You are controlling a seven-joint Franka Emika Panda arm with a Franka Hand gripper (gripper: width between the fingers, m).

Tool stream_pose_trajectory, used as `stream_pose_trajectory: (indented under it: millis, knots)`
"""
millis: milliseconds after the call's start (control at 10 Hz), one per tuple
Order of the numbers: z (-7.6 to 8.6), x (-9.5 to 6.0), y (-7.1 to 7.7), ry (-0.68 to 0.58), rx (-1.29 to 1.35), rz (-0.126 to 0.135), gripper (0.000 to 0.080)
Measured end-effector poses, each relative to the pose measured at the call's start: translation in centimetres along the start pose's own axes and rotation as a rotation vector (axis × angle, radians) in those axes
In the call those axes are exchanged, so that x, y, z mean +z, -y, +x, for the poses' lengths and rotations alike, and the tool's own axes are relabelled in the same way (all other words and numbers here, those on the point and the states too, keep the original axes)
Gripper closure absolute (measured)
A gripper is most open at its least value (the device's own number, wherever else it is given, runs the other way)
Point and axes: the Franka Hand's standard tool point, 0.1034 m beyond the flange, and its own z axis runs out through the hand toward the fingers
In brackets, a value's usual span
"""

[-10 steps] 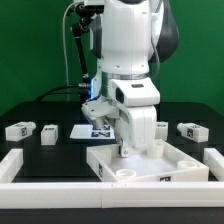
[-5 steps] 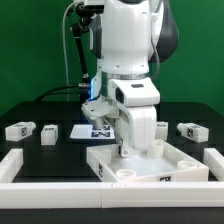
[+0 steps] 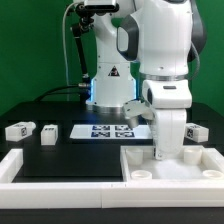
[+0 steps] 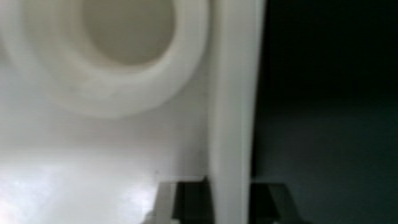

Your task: Assemble square table

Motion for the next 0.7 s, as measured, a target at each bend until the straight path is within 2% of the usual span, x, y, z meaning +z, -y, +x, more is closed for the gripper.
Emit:
stream_pose_trajectory:
  millis: [300, 400, 600, 700]
  knots:
    - [0.06, 0.09, -0.08, 0.033, 0.056, 0.065, 0.0741]
    - [0.03, 0.08, -0.08, 0.036, 0.053, 0.073, 0.0741]
    - [0.02, 0.08, -0.09, 0.035, 0.052, 0.071, 0.0738]
    - [0.02, 0.00, -0.18, 0.035, 0.052, 0.068, 0.0525]
